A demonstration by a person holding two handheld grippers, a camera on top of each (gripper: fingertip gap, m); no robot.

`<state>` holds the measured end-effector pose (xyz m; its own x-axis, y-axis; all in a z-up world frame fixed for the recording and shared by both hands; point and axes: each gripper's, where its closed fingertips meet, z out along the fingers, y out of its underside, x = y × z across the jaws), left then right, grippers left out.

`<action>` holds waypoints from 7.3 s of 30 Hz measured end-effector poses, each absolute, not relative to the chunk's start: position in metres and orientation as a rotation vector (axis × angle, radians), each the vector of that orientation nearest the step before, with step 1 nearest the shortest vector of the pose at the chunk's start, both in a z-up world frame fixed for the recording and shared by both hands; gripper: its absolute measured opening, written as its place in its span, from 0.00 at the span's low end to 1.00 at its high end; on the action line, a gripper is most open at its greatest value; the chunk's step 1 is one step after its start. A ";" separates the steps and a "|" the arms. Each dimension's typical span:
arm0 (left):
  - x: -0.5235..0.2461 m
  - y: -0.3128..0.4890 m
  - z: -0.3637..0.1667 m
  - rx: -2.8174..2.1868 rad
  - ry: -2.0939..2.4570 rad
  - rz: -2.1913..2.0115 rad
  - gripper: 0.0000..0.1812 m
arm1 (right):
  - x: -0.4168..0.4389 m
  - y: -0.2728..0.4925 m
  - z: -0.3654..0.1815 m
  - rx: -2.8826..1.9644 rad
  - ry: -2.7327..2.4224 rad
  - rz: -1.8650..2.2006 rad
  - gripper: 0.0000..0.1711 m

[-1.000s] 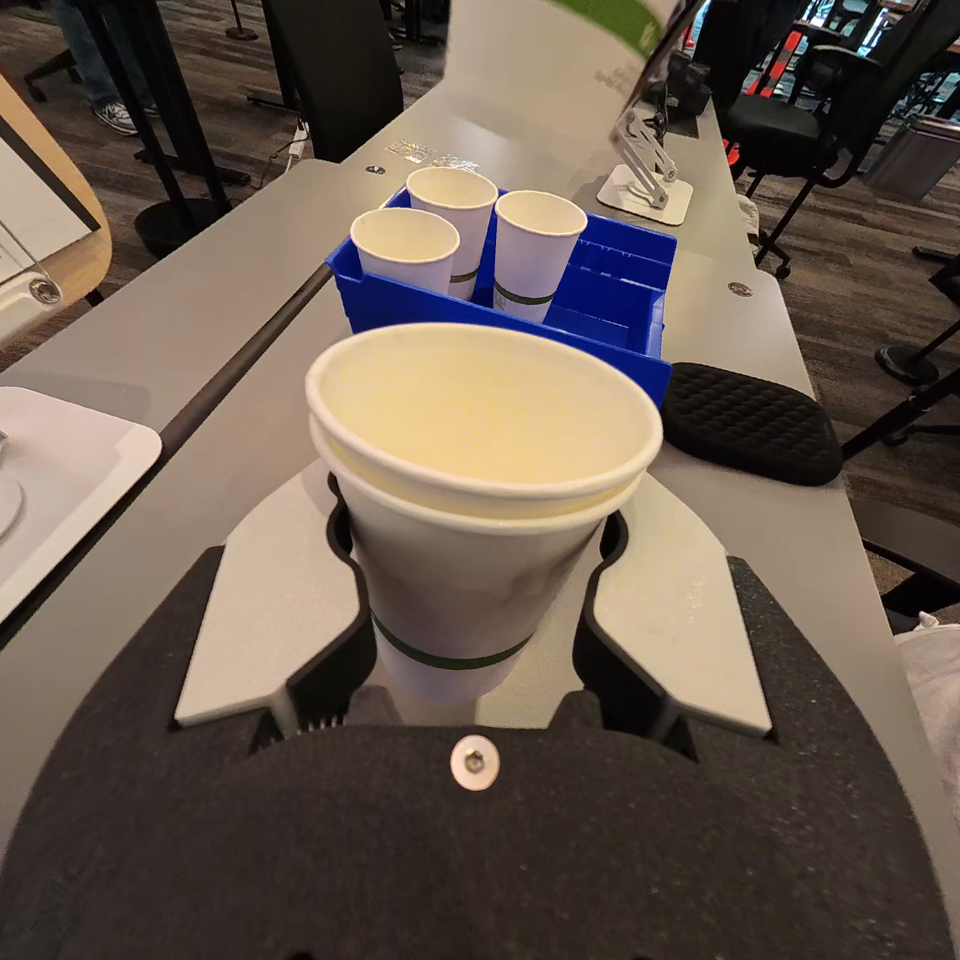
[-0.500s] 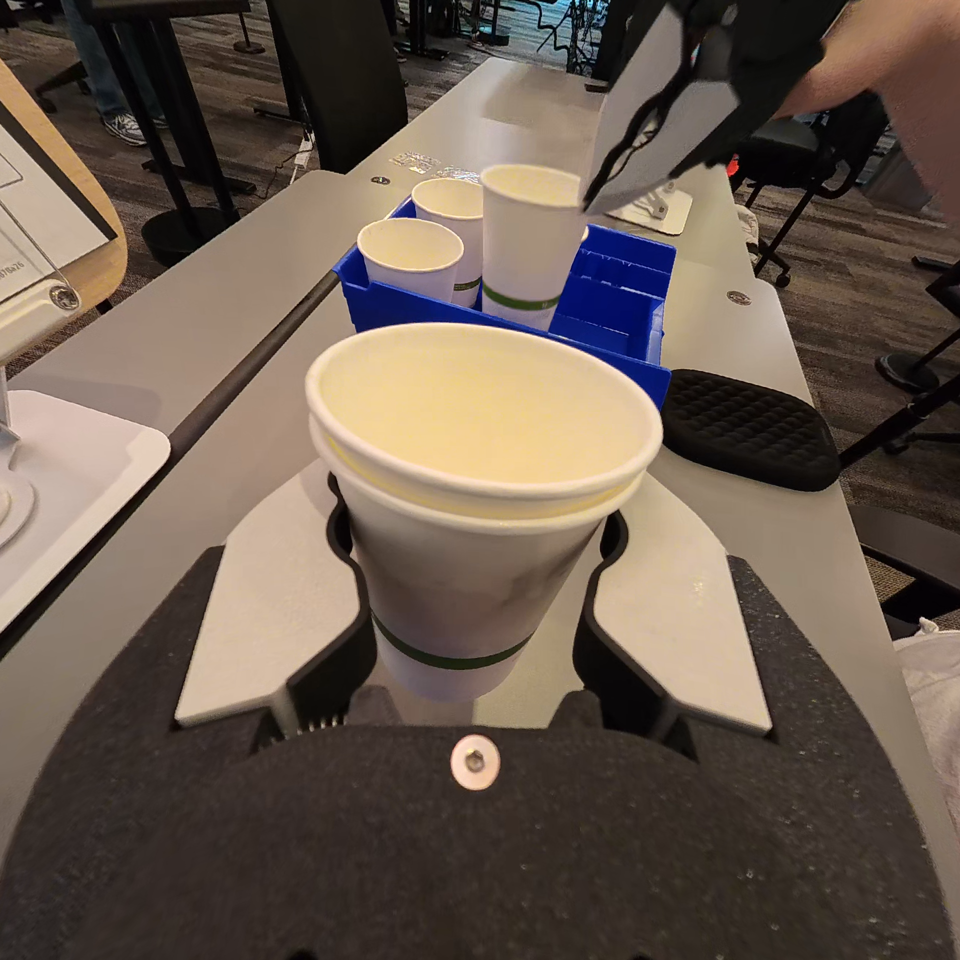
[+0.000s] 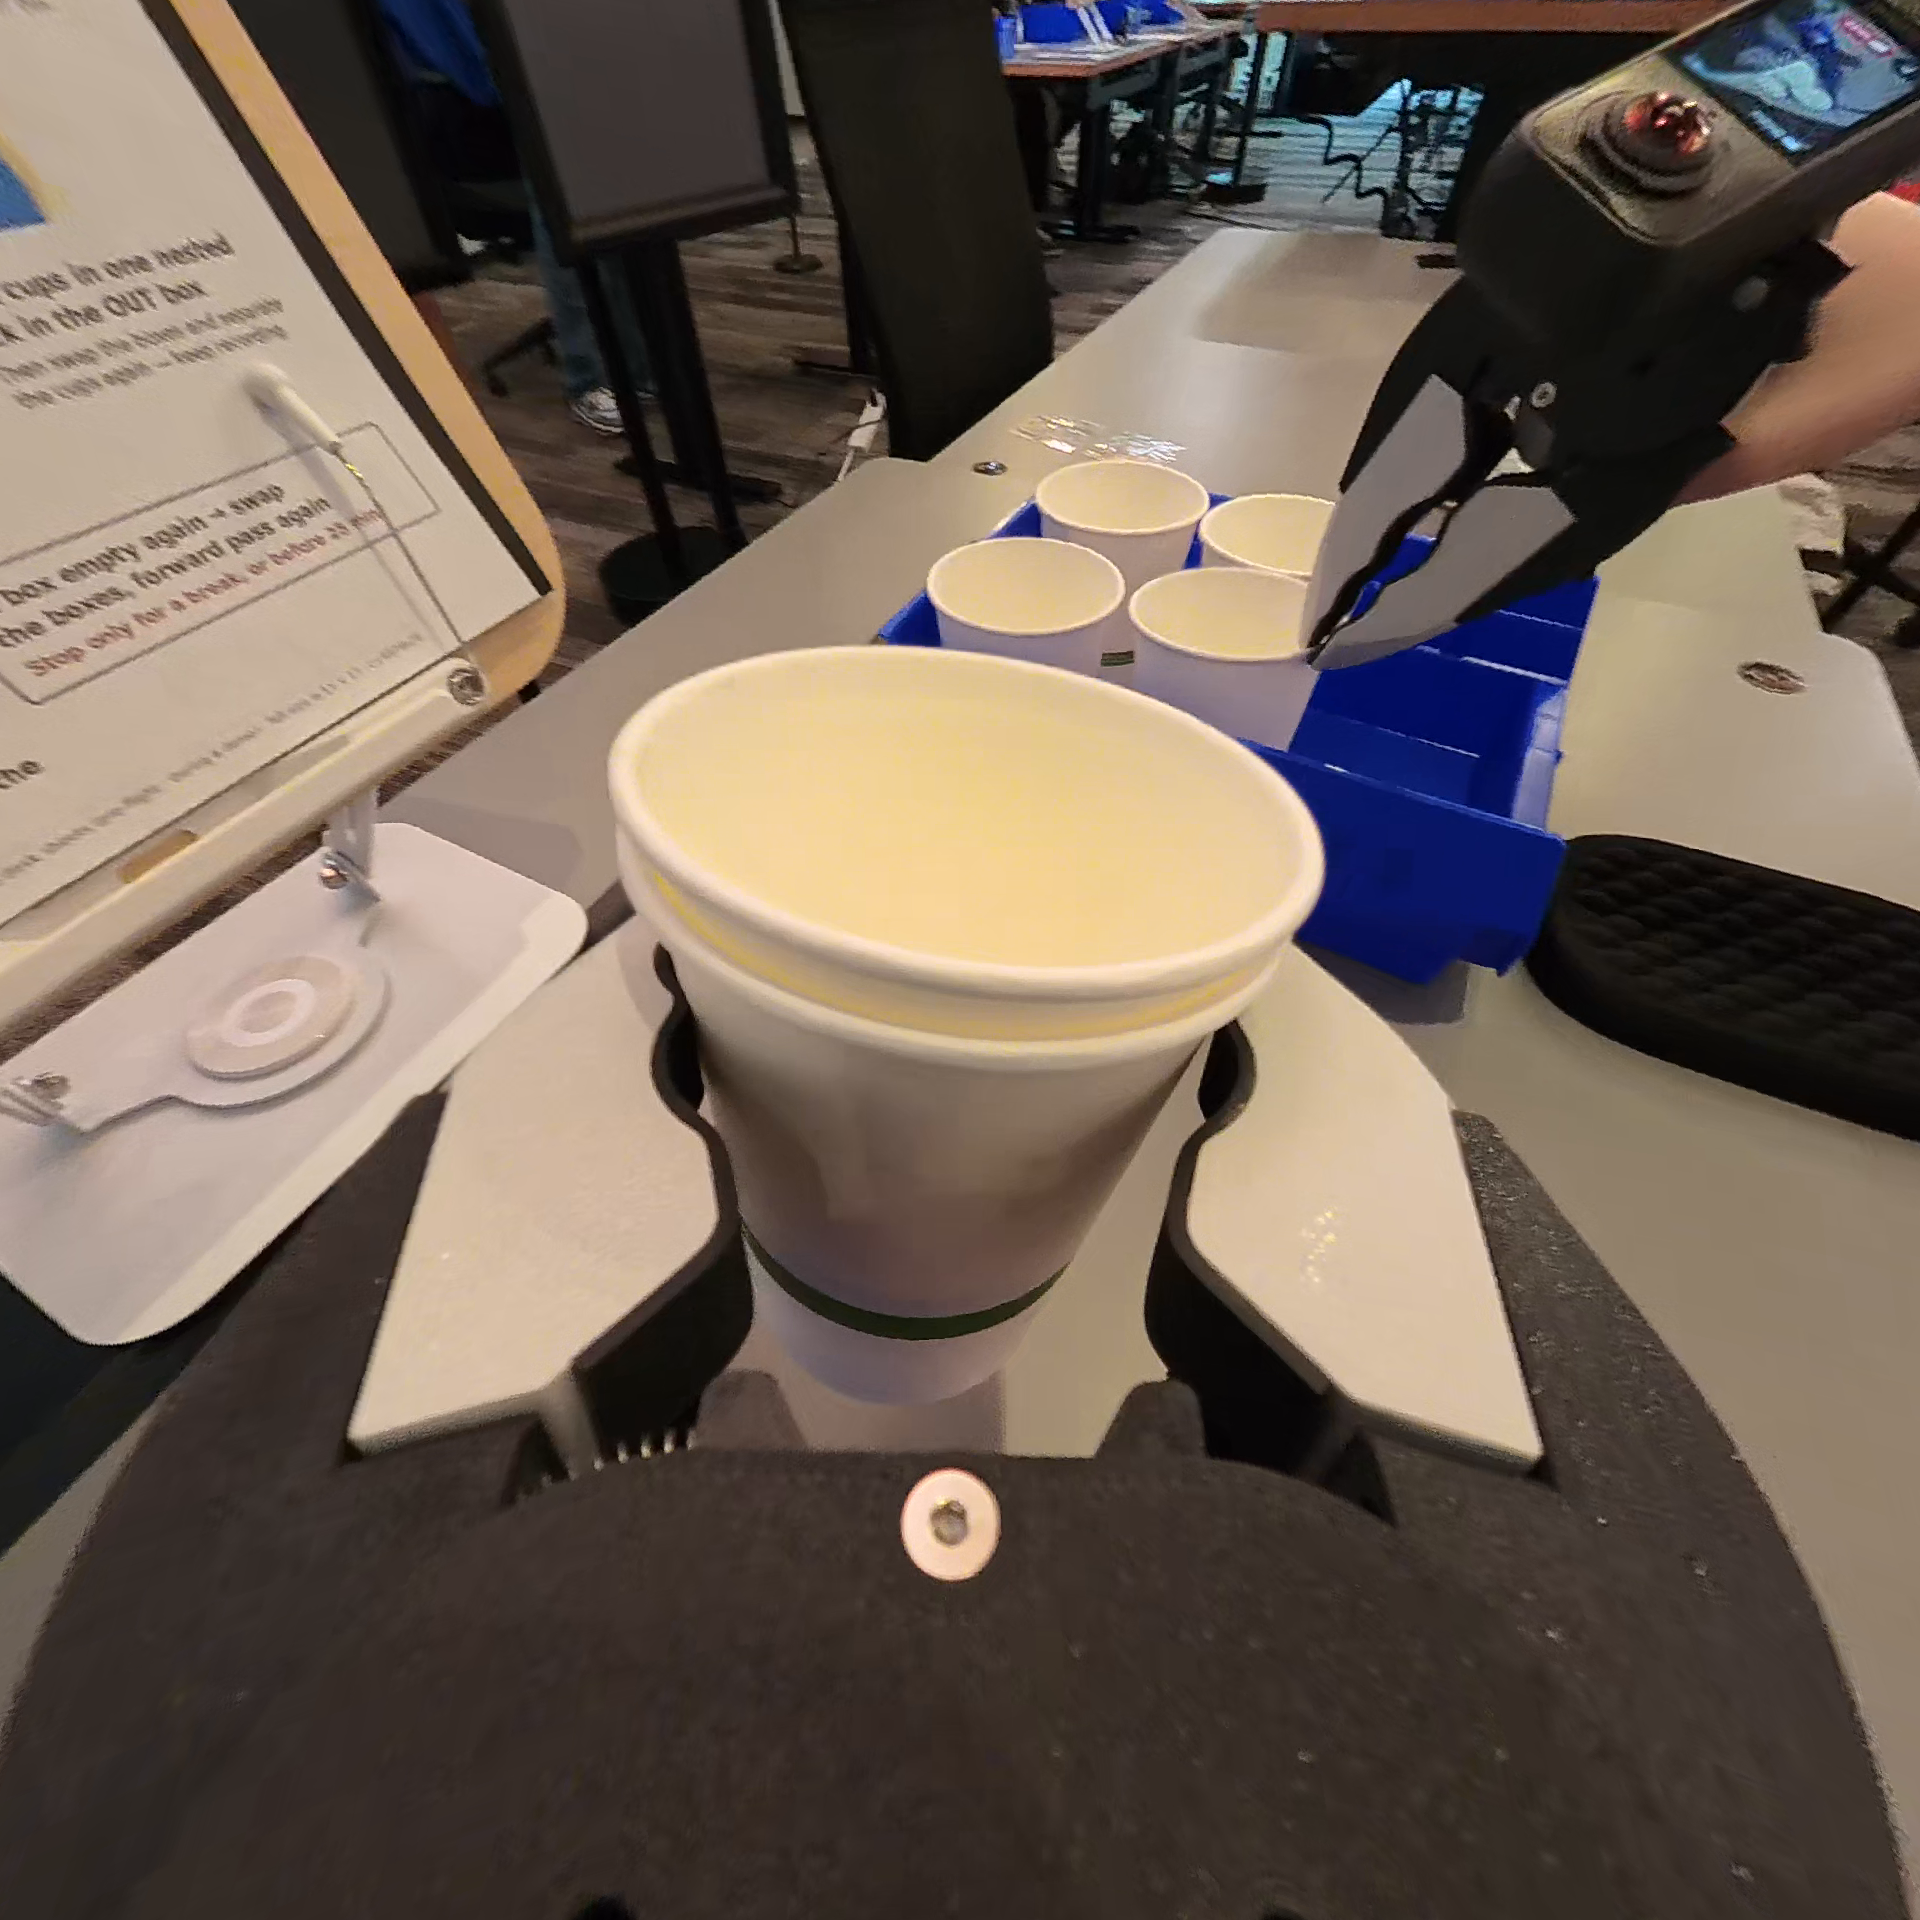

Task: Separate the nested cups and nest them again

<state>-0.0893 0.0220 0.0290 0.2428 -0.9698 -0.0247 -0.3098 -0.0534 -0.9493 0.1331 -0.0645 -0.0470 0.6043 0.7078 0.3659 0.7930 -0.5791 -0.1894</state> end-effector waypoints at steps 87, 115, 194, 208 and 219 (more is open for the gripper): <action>-0.077 -0.009 0.017 -1.291 1.527 -0.733 0.53 | -0.111 -0.053 0.039 -1.948 -1.590 0.001 0.02; -0.068 -0.063 0.017 -1.047 1.682 -0.935 0.52 | -0.115 -0.094 0.035 -1.981 -1.437 -0.293 0.02; -0.068 -0.035 -0.015 -1.350 1.706 -0.858 0.52 | 0.195 -0.178 -0.052 -2.738 -0.846 -0.393 0.11; -0.061 -0.068 0.000 -1.264 1.747 -0.976 0.52 | -0.050 -0.140 0.052 -1.990 -1.508 0.029 0.14; -0.067 -0.099 0.013 -1.167 1.810 -1.183 0.52 | -0.077 -0.120 0.016 -1.856 -1.759 -0.145 0.08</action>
<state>-0.0668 -0.0994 0.0130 -0.3743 -0.9254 -0.0599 -0.3166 0.1882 -0.9297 -0.0773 -0.1199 0.0158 0.1284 0.8828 0.4518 0.9449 0.0294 -0.3260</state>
